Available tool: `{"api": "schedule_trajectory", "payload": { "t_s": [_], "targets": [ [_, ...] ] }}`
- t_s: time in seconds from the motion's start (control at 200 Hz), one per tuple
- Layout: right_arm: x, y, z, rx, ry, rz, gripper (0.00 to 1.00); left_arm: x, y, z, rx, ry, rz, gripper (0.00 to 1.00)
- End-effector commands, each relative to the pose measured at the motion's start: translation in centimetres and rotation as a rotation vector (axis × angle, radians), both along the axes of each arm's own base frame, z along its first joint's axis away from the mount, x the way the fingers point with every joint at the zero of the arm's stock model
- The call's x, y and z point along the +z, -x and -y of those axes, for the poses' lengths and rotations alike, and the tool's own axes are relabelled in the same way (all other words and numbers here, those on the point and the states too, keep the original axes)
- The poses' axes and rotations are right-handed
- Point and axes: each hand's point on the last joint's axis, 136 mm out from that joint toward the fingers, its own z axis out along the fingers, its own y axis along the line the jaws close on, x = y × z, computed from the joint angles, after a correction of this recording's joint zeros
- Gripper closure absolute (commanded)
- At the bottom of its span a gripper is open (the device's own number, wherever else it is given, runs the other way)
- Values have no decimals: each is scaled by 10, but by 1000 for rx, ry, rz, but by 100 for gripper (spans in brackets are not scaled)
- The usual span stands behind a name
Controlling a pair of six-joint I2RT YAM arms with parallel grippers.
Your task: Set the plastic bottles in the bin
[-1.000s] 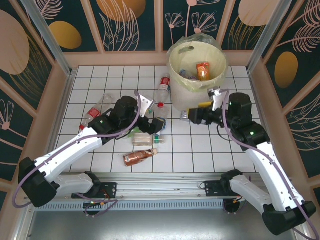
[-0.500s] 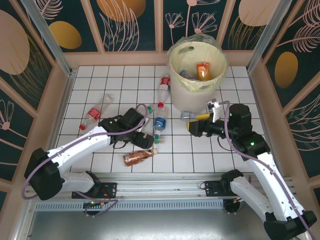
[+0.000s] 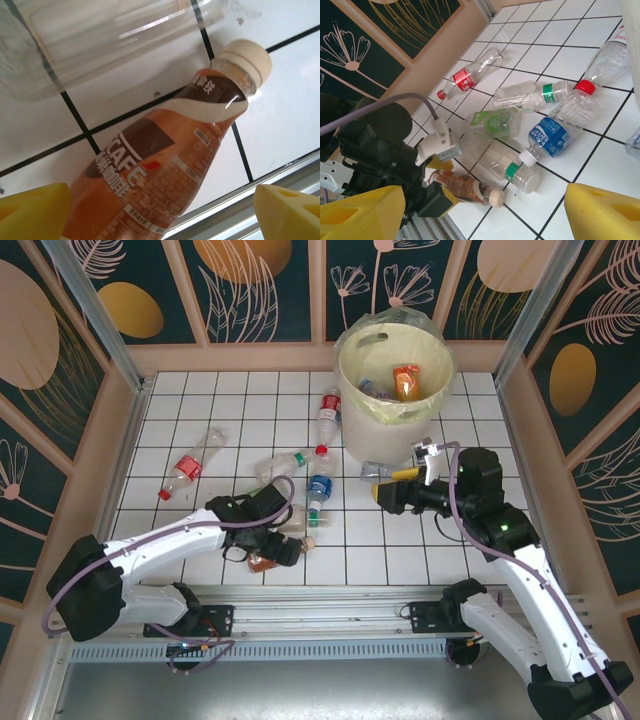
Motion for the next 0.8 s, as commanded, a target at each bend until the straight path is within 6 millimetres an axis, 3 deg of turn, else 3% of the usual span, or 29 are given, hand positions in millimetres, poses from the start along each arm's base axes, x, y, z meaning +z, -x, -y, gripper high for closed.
{"api": "schedule_trajectory", "payload": {
  "t_s": [0.0,0.325,0.59,0.696,0.796],
  "targets": [
    [1,3,-4,24,-24,2,16,-15,15,-4,-3,-64,-55,6],
    [-1,3,-4,18,-23,-9,16,-36,36,-14,-28,-193,-98,16],
    [-5,-1,-2,-11,-25,-26,16,-39,43,-5,-38,-161,-102,30],
    [-8,-9,5,-89,-17,-51,16,-26,38,10,-38,-72,-71,41],
    [-14,-22,17,-209,-13,-92,17,9,31,43,-64,127,-19,44]
  ]
}}
